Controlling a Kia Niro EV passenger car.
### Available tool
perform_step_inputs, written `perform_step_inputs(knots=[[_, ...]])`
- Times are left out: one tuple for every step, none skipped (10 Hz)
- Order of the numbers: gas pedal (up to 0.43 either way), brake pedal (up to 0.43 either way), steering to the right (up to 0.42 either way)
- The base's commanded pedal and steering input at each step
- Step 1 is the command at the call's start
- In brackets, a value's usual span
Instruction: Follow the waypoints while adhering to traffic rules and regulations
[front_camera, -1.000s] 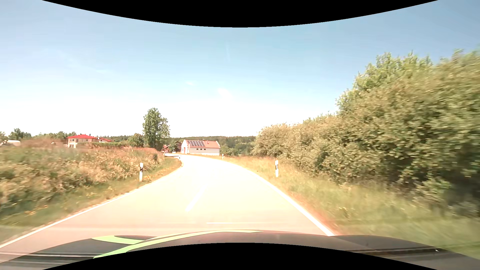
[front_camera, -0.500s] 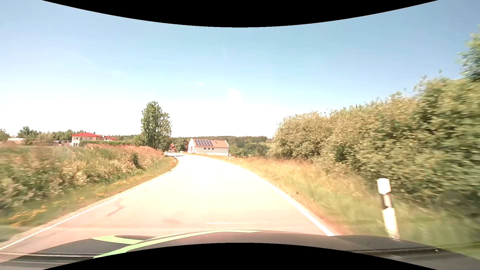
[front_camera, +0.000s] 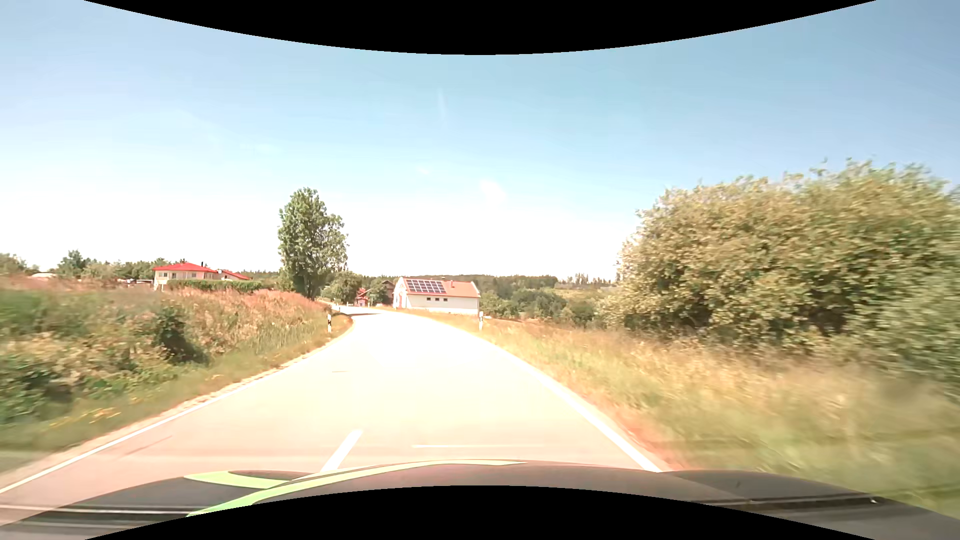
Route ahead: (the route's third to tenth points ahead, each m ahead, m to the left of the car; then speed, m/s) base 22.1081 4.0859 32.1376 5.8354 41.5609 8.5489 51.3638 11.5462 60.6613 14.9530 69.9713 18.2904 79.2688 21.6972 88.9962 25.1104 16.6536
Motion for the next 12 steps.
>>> perform_step_inputs(knots=[[0.067, 0.000, -0.040], [0.067, 0.000, -0.041], [0.067, 0.000, -0.040], [0.067, 0.000, -0.041], [0.067, 0.000, -0.041], [0.067, 0.000, -0.042], [0.067, 0.000, -0.042], [0.067, 0.000, -0.042], [0.067, 0.000, -0.042], [0.067, 0.000, -0.042], [0.067, 0.000, -0.042], [0.067, 0.000, -0.042]])
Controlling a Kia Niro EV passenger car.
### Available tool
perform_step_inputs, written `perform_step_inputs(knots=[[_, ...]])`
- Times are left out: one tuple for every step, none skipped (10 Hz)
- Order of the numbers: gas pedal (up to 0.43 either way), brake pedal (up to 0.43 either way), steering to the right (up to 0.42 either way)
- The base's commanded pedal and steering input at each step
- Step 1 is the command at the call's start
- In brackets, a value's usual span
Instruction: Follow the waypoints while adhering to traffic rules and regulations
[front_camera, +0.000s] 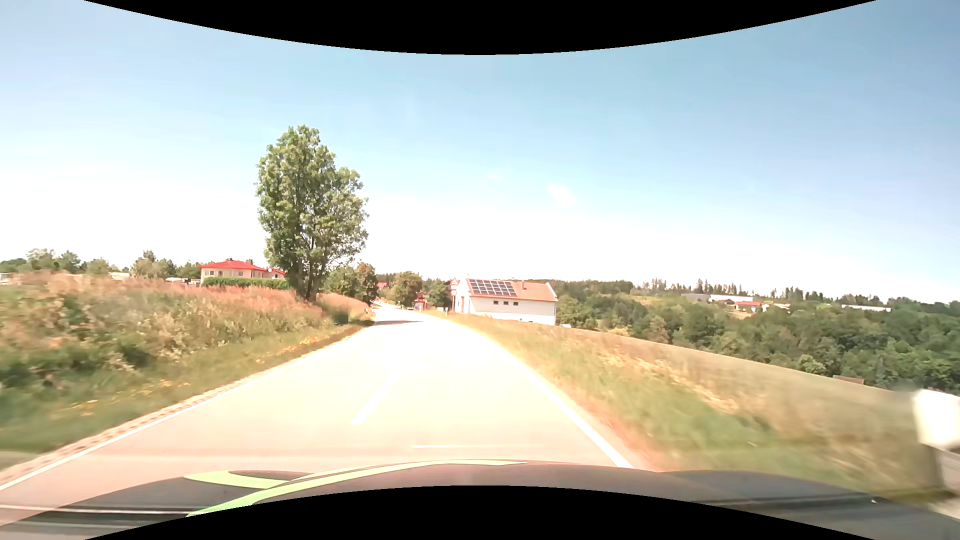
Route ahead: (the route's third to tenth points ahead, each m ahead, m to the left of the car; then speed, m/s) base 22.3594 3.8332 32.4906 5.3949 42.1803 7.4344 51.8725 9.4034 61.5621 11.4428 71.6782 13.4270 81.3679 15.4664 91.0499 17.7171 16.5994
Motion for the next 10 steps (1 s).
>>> perform_step_inputs(knots=[[0.067, 0.000, -0.041], [0.067, 0.000, -0.040], [0.067, 0.000, -0.038], [0.067, 0.000, -0.035], [0.067, 0.000, -0.032], [0.067, 0.000, -0.030], [0.067, 0.000, -0.028], [0.079, 0.000, -0.026], [0.079, 0.000, -0.024], [0.087, 0.000, -0.024]])
